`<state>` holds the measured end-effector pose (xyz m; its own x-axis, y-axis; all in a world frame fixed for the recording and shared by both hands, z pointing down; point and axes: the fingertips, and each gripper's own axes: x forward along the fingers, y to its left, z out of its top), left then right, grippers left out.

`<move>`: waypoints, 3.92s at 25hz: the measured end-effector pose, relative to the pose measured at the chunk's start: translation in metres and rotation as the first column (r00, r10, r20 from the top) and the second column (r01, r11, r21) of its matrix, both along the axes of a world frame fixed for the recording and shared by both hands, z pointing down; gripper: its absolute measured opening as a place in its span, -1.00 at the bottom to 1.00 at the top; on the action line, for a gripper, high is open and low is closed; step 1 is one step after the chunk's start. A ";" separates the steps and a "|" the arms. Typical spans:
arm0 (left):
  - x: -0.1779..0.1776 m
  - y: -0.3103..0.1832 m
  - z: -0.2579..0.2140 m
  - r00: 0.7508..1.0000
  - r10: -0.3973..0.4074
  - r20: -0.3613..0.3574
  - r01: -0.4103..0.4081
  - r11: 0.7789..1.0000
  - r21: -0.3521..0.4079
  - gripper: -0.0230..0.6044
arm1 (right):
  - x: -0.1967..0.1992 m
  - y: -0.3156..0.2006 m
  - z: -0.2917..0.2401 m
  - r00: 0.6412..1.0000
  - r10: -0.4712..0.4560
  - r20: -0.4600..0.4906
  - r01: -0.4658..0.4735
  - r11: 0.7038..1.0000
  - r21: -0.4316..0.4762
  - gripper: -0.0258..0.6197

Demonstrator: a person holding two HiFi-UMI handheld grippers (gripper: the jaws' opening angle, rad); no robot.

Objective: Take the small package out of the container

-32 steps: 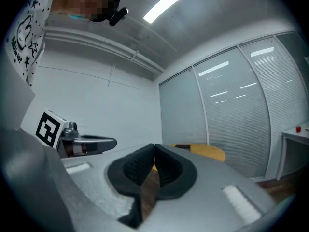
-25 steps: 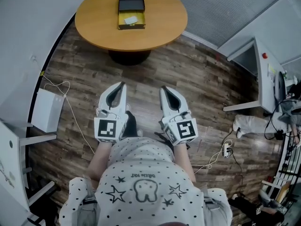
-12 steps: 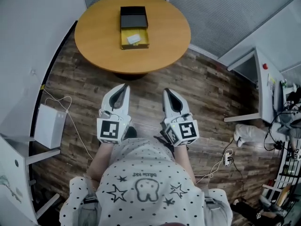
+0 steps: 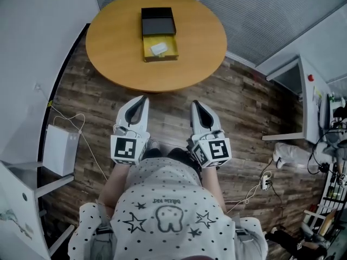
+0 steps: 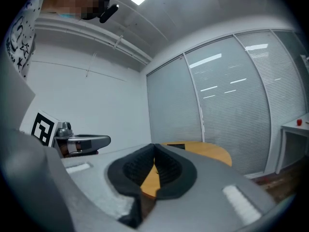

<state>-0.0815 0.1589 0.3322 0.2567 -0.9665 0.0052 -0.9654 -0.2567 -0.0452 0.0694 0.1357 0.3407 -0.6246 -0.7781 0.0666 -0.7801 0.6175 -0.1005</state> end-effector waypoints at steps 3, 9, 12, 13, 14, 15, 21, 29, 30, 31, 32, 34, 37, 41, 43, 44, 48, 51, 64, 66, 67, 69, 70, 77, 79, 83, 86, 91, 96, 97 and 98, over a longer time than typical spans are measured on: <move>-0.010 -0.005 0.001 1.000 -0.012 0.002 0.012 1.000 -0.004 -0.91 | -0.002 -0.005 0.003 1.000 0.005 -0.001 -0.005 1.000 -0.010 -0.91; -0.031 -0.011 0.008 0.999 -0.039 0.019 0.039 0.999 -0.009 -0.91 | -0.007 -0.012 0.010 1.000 0.005 -0.012 -0.005 1.000 -0.021 -0.91; -0.038 -0.011 0.013 0.998 -0.061 0.010 0.062 0.998 -0.022 -0.91 | -0.008 -0.013 0.012 1.000 0.004 -0.013 -0.005 1.000 -0.025 -0.91; -0.039 -0.011 0.014 0.998 -0.064 0.008 0.064 0.998 -0.025 -0.91 | -0.008 -0.015 0.012 1.000 0.004 -0.011 -0.004 1.000 -0.026 -0.91; -0.039 -0.012 0.015 0.998 -0.066 0.007 0.066 0.997 -0.027 -0.91 | -0.008 -0.016 0.013 1.000 0.002 -0.009 -0.003 1.000 -0.027 -0.91; -0.038 -0.013 0.016 0.998 -0.066 0.007 0.067 0.997 -0.028 -0.91 | -0.008 -0.018 0.014 1.000 0.000 -0.009 -0.001 1.000 -0.029 -0.91; -0.039 -0.028 0.019 0.997 -0.079 0.003 0.079 0.996 -0.036 -0.91 | -0.014 -0.040 0.021 1.000 -0.023 -0.005 0.023 0.999 -0.036 -0.91; -0.038 -0.065 0.015 0.993 -0.118 -0.001 0.118 0.992 -0.035 -0.91 | -0.022 -0.084 0.031 0.997 -0.070 0.011 0.071 0.995 -0.065 -0.91; -0.038 -0.071 0.015 0.993 -0.122 0.000 0.122 0.992 -0.034 -0.91 | -0.022 -0.092 0.032 0.997 -0.075 0.012 0.076 0.995 -0.068 -0.91; -0.037 -0.078 0.016 0.992 -0.126 0.001 0.126 0.992 -0.034 -0.91 | -0.023 -0.100 0.033 0.997 -0.081 0.013 0.082 0.994 -0.071 -0.91; -0.038 -0.085 0.016 0.992 -0.130 0.002 0.130 0.991 -0.036 -0.91 | -0.025 -0.108 0.034 0.996 -0.088 0.015 0.089 0.993 -0.074 -0.91; -0.038 -0.101 0.017 0.990 -0.141 0.003 0.141 0.989 -0.040 -0.91 | -0.028 -0.125 0.036 0.995 -0.103 0.017 0.104 0.992 -0.077 -0.91; -0.037 -0.126 0.014 0.989 -0.151 -0.002 0.150 0.988 -0.036 -0.91 | -0.031 -0.150 0.038 0.992 -0.123 0.015 0.124 0.989 -0.085 -0.91; -0.035 -0.156 0.011 0.988 -0.157 -0.004 0.157 0.987 -0.029 -0.91 | -0.034 -0.181 0.039 0.989 -0.145 0.014 0.146 0.985 -0.089 -0.91; -0.034 -0.169 0.012 0.987 -0.161 -0.004 0.161 0.986 -0.032 -0.91 | -0.035 -0.194 0.040 0.988 -0.154 0.013 0.154 0.984 -0.089 -0.91; -0.034 -0.174 0.012 0.986 -0.164 -0.004 0.164 0.986 -0.034 -0.91 | -0.035 -0.201 0.040 0.988 -0.157 0.011 0.157 0.983 -0.091 -0.91; -0.034 -0.192 0.014 0.984 -0.176 0.002 0.176 0.984 -0.043 -0.91 | -0.035 -0.220 0.044 0.986 -0.168 0.011 0.168 0.980 -0.105 -0.91; -0.035 -0.203 0.015 0.982 -0.190 0.003 0.190 0.981 -0.048 -0.91 | -0.034 -0.232 0.045 0.984 -0.178 0.010 0.178 0.978 -0.110 -0.91; -0.035 -0.240 0.013 0.971 -0.239 0.021 0.240 0.970 -0.043 -0.91 | -0.038 -0.279 0.045 0.971 -0.237 0.014 0.237 0.966 -0.105 -0.91; -0.036 -0.242 0.015 0.967 -0.255 0.023 0.256 0.966 -0.044 -0.91 | -0.038 -0.284 0.046 0.968 -0.251 0.012 0.251 0.962 -0.103 -0.91; -0.036 -0.244 0.016 0.965 -0.261 0.023 0.262 0.964 -0.042 -0.91 | -0.037 -0.286 0.047 0.967 -0.256 0.010 0.256 0.961 -0.102 -0.91; -0.035 -0.246 0.017 0.962 -0.274 0.020 0.274 0.961 -0.037 -0.91 | -0.035 -0.291 0.050 0.965 -0.263 0.005 0.262 0.960 -0.101 -0.91; -0.035 -0.247 0.017 0.959 -0.281 0.019 0.282 0.959 -0.035 -0.91 | -0.034 -0.293 0.052 0.964 -0.265 0.004 0.264 0.959 -0.101 -0.91; -0.038 -0.248 0.020 0.951 -0.309 0.023 0.310 0.950 -0.047 -0.91 | -0.032 -0.299 0.060 0.961 -0.275 0.003 0.273 0.954 -0.120 -0.91; -0.039 -0.250 0.018 0.950 -0.312 0.025 0.312 0.949 -0.040 -0.91 | -0.033 -0.301 0.059 0.961 -0.276 0.006 0.275 0.954 -0.118 -0.91; -0.040 -0.251 0.022 0.953 -0.302 0.025 0.303 0.951 -0.055 -0.91 | -0.035 -0.302 0.058 0.963 -0.270 0.010 0.269 0.956 -0.120 -0.91; -0.043 -0.255 0.022 0.956 -0.292 0.019 0.292 0.955 -0.059 -0.91 | -0.038 -0.305 0.057 0.966 -0.257 0.009 0.256 0.959 -0.120 -0.91; -0.051 -0.262 0.018 0.965 -0.264 0.016 0.264 0.963 -0.053 -0.91 | -0.045 -0.307 0.052 0.971 -0.238 0.000 0.237 0.964 -0.122 -0.91; -0.058 -0.271 0.018 0.971 -0.237 0.003 0.237 0.970 -0.061 -0.91 | -0.049 -0.313 0.050 0.978 -0.210 -0.008 0.208 0.970 -0.129 -0.91; -0.059 -0.273 0.017 0.973 -0.231 0.007 0.231 0.971 -0.061 -0.91 | -0.051 -0.314 0.049 0.979 -0.204 -0.008 0.201 0.971 -0.130 -0.91; -0.061 -0.275 0.017 0.974 -0.226 0.011 0.226 0.972 -0.061 -0.91 | -0.052 -0.316 0.048 0.980 -0.199 -0.008 0.196 0.972 -0.129 -0.91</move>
<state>-0.1422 -0.1163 0.3491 0.0316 -0.9972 0.0671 -0.9986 -0.0343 -0.0401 0.0172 -0.1805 0.3887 -0.7625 -0.6239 0.1714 -0.6467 0.7429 -0.1727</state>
